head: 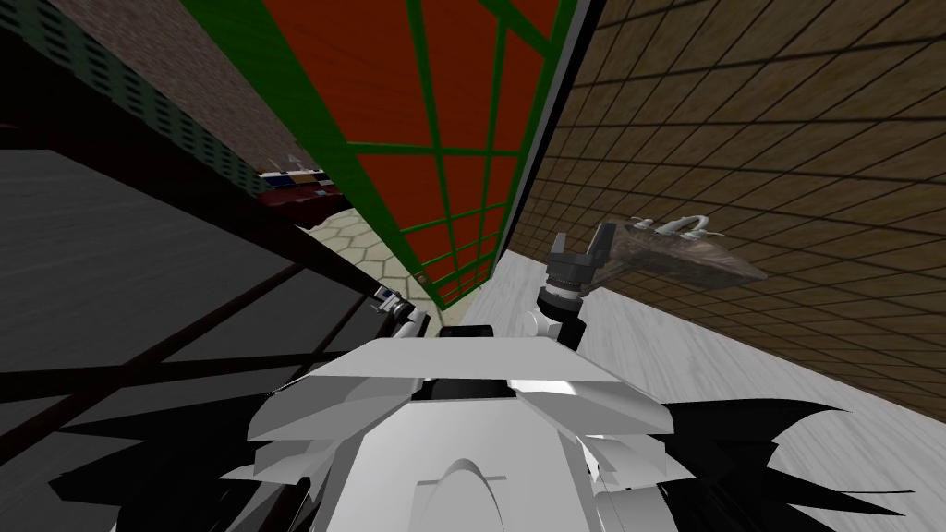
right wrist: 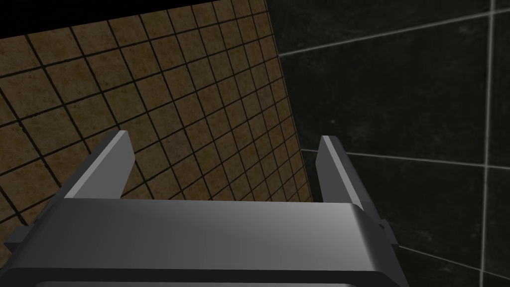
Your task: Push the door open
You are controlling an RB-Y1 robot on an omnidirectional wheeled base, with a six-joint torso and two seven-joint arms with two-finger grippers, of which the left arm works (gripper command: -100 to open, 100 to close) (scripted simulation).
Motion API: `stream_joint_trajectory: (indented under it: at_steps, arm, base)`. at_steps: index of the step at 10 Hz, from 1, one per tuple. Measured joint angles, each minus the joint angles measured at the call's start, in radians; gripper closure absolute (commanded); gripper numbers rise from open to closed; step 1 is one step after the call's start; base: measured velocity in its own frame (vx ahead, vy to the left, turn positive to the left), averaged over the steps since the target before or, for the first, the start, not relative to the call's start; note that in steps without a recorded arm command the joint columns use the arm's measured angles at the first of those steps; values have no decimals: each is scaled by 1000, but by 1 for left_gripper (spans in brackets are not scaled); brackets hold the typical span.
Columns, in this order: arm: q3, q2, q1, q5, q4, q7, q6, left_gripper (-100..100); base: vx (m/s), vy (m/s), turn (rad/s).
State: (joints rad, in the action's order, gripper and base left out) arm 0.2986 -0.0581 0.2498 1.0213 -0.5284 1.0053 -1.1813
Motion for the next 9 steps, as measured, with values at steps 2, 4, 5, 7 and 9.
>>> stream_joint_trajectory:
  at_steps: [2,4,5,7,9]
  arm:
    - [-1,18,-34,0,-72,-29,17,100]
    - [-6,26,-52,-4,-89,-31,13,100]
    - [1,30,-57,6,-90,-42,13,100]
    - [21,31,-42,26,-71,-57,-9,100]
    - [48,21,-39,52,-65,-58,-34,100]
  base:
    - [-4,4,-13]
    - [56,34,-114]
    - [71,131,-142]
    - [22,129,-51]
    - [54,152,-69]
